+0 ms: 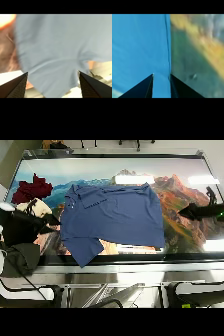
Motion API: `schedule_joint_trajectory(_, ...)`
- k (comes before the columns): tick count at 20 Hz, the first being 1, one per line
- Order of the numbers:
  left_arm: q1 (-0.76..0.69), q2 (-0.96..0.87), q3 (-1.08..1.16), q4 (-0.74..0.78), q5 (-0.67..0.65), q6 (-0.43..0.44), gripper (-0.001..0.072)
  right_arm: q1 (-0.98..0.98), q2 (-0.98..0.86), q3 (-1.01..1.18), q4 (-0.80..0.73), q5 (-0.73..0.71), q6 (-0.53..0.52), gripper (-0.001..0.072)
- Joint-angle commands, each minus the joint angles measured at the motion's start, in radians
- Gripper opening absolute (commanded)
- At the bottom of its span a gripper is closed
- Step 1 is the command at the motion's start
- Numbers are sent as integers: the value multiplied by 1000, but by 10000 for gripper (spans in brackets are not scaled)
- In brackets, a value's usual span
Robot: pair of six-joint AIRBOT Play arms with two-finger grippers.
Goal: Fold the shirts.
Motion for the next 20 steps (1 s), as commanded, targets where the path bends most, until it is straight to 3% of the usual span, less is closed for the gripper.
schedule_joint_trajectory(1, 39, 1, -153, -11, 112, 82, 689, -40, 23, -85, -12, 85, 7, 258)
schedule_joint_trajectory(5, -55, -142, -56, -14, 108, 101, 689, -40, 23, -87, -13, 112, 8, 258)
schedule_joint_trajectory(6, -85, -175, -24, -13, 96, 101, 659, -40, 23, -90, -24, 135, 14, 258)
schedule_joint_trajectory(7, -107, -199, 0, -11, 87, 103, 545, -42, 25, -98, -50, 164, 27, 263)
schedule_joint_trajectory(9, -136, -227, 48, -6, 84, 121, 324, -42, 48, -142, -140, 177, 71, 380)
schedule_joint_trajectory(10, -139, -234, 72, 0, 90, 121, 177, -42, 61, -177, -153, 157, 72, 380)
schedule_joint_trajectory(12, -133, -238, 103, -2, 87, 121, 20, -39, 70, -245, -149, 116, 70, 387)
schedule_joint_trajectory(13, -128, -238, 114, -1, 75, 120, 19, -39, 68, -279, -149, 95, 66, 419)
schedule_joint_trajectory(14, -124, -238, 119, 1, 61, 120, 19, -39, 66, -316, -150, 67, 56, 530)
schedule_joint_trajectory(20, -125, -237, 119, -4, 24, 119, 19, 19, 38, -485, -55, -40, -9, 498)
